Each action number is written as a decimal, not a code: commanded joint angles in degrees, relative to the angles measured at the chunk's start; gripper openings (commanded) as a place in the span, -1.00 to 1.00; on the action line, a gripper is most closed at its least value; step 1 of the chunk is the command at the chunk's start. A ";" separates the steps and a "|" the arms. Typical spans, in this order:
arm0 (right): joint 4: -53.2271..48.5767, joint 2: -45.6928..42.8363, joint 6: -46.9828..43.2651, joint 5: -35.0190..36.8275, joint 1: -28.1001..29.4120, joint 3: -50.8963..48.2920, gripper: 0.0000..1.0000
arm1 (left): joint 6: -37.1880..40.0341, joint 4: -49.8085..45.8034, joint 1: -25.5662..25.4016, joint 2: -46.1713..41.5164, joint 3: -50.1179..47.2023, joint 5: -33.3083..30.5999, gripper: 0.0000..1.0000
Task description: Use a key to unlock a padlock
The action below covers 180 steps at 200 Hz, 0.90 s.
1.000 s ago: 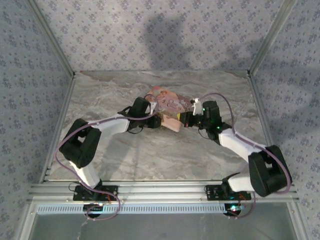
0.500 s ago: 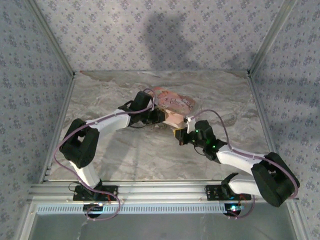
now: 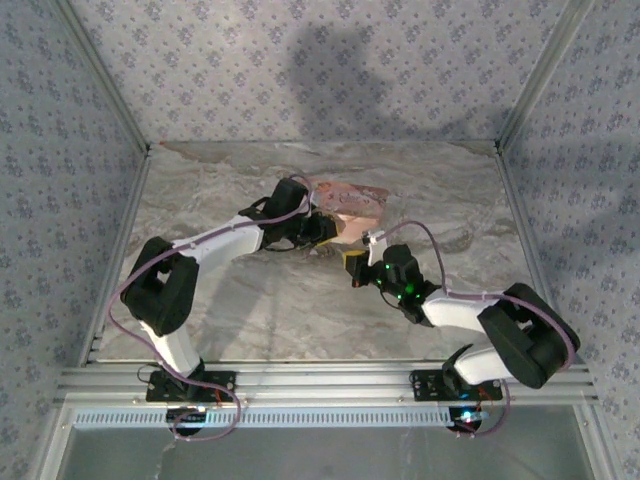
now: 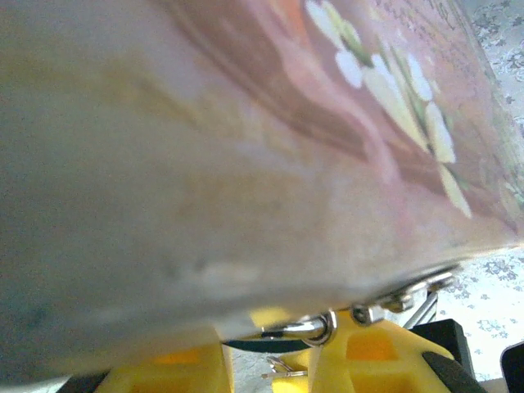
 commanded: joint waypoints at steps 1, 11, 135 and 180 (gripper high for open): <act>4.49 0.43 -1.65 1.09 -0.38 -0.72 -1.00 | -1.88 2.20 -0.36 -0.70 3.01 3.11 -0.67; 4.99 0.50 -1.68 0.78 -0.75 -1.00 -1.00 | -2.31 2.27 -0.35 -0.76 3.00 3.24 -0.67; 10.16 3.26 -0.44 -3.35 -4.21 0.56 -1.00 | -5.57 3.41 -0.36 -0.97 3.01 4.85 -0.69; 12.17 5.55 0.32 -4.90 -4.52 1.71 -1.00 | -5.93 3.67 -0.39 -0.88 2.75 4.90 -0.69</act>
